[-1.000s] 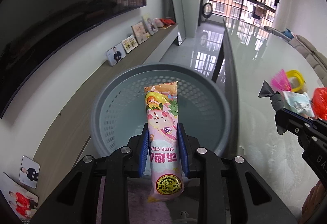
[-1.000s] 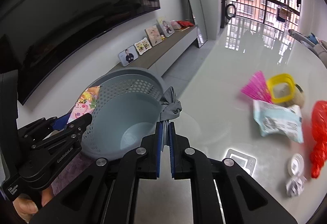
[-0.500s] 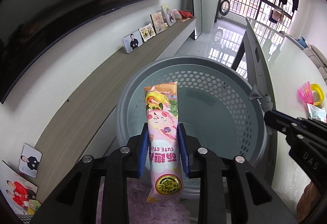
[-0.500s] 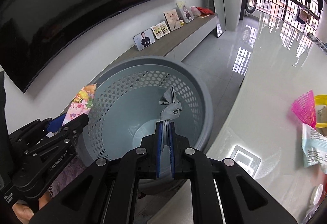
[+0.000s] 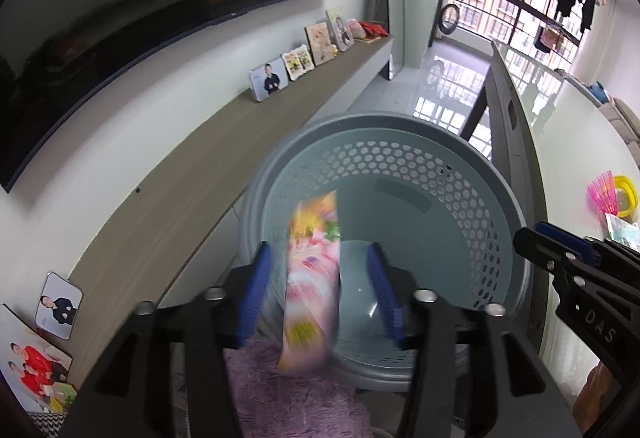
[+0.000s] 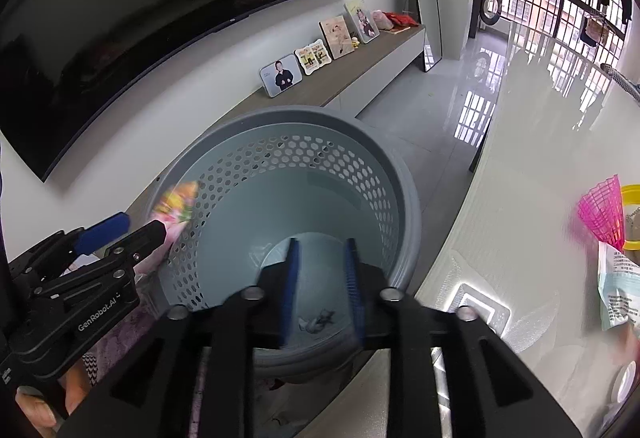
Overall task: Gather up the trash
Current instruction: 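Open both grippers to drop the wrapper and cloth strip into the basket, then move both grippers back from the basket toward the trash on the table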
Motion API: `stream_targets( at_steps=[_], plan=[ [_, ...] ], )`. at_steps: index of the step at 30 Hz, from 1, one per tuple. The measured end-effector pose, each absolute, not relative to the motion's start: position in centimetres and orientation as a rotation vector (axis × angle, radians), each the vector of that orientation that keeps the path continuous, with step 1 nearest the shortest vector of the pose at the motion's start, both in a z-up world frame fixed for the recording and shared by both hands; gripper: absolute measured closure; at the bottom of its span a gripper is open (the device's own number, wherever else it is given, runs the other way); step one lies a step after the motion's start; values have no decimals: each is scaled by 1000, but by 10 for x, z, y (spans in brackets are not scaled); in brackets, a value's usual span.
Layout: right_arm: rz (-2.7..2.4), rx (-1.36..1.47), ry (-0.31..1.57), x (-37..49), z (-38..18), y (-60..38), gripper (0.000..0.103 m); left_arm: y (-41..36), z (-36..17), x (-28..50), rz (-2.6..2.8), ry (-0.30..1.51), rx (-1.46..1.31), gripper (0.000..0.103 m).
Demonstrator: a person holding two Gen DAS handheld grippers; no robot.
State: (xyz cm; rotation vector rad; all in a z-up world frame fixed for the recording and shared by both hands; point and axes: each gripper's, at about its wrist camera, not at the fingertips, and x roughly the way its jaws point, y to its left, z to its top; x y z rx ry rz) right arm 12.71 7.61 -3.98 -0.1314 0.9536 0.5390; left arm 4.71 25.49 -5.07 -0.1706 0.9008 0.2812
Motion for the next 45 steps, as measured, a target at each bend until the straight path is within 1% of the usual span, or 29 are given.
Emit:
stream_targets(
  at_steps=[1,2,9,10,13,22,26,32,39,45],
  plan=[
    [538,-123,944,126,-38,75,57,255,-50,46,288,896,-171,42],
    [538,-118,939,127,-38,74,55,256,-49,46,293,893,-171,38],
    [543,-117,953,127,-40,73,55,256,-48,43,302,891,-171,31],
    [543,-117,952,127,-39,73,54,256,-47,42,302,890,-173,31],
    [541,-114,943,125,-37,71,49,257,-47,41,303,888,-179,31],
    [542,-105,938,127,-38,70,49,258,-46,39,306,889,-175,28],
    [546,-101,930,125,-36,68,46,259,-45,37,311,883,-176,24],
    [550,-92,919,121,-32,66,43,259,-40,30,321,876,-173,23],
    [550,-81,903,115,-27,62,40,259,-33,22,326,855,-173,16],
    [528,-69,898,110,-25,54,40,256,-32,20,317,851,-173,16]
  ],
)
